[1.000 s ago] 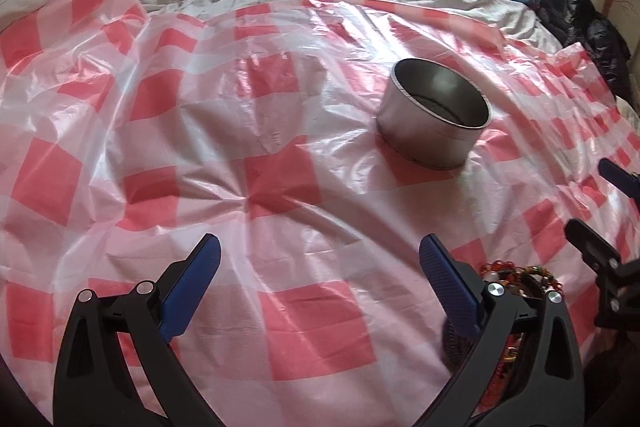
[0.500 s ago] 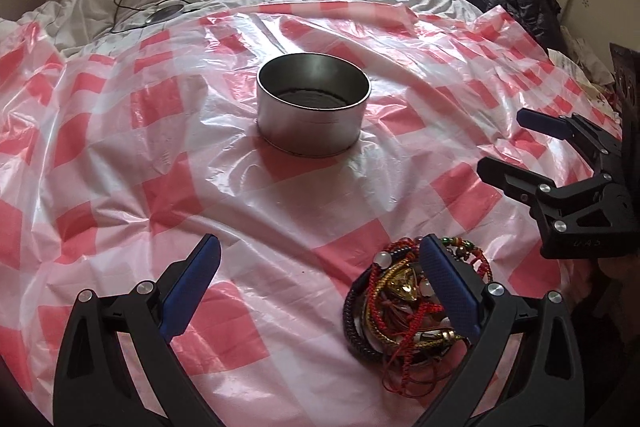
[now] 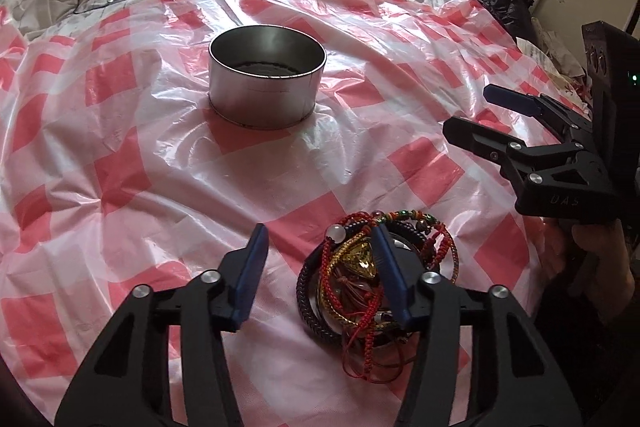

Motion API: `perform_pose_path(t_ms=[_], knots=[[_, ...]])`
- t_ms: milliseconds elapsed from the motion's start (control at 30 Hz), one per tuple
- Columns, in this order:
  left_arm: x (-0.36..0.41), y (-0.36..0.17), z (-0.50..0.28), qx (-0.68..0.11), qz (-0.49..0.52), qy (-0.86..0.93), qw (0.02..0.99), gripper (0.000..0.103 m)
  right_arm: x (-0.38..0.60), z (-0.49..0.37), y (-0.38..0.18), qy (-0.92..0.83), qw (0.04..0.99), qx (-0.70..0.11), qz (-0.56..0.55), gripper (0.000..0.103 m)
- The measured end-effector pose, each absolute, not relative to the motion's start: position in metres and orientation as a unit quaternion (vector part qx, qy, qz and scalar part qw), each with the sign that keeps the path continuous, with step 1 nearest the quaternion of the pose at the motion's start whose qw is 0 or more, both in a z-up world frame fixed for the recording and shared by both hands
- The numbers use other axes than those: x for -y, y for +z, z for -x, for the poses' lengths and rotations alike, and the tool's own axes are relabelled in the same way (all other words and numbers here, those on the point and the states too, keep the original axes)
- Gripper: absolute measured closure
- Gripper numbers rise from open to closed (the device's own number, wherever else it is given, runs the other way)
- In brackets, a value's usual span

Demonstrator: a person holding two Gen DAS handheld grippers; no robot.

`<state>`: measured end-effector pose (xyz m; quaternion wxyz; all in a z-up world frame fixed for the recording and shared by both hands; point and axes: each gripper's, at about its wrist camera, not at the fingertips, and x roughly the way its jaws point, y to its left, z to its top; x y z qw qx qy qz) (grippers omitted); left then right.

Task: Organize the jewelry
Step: 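Lower the left tool onto the pile and close it on a red cord, then lift the red cord with the left tool while the right tool grasps a gold beaded strand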

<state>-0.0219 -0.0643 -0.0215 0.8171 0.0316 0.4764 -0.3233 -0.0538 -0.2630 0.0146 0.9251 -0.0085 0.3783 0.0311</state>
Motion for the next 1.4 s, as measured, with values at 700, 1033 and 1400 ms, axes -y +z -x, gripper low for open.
perform_pose_path(t_ms=[700,1033,1400], knots=[[0.022,-0.013,0.002,-0.468,0.139,-0.336,0.806,0.094,0.265,0.051,0.01,0.105,0.91,-0.398,-0.05,0.007],[-0.005,-0.001,-0.002,-0.437,0.169,-0.312,0.827,0.094,0.269,0.038,-0.008,0.215,0.856,-0.438,-0.17,0.011],[-0.01,-0.001,0.0,-0.434,0.172,-0.312,0.828,0.094,0.223,0.034,-0.009,0.293,0.839,-0.453,-0.072,0.037]])
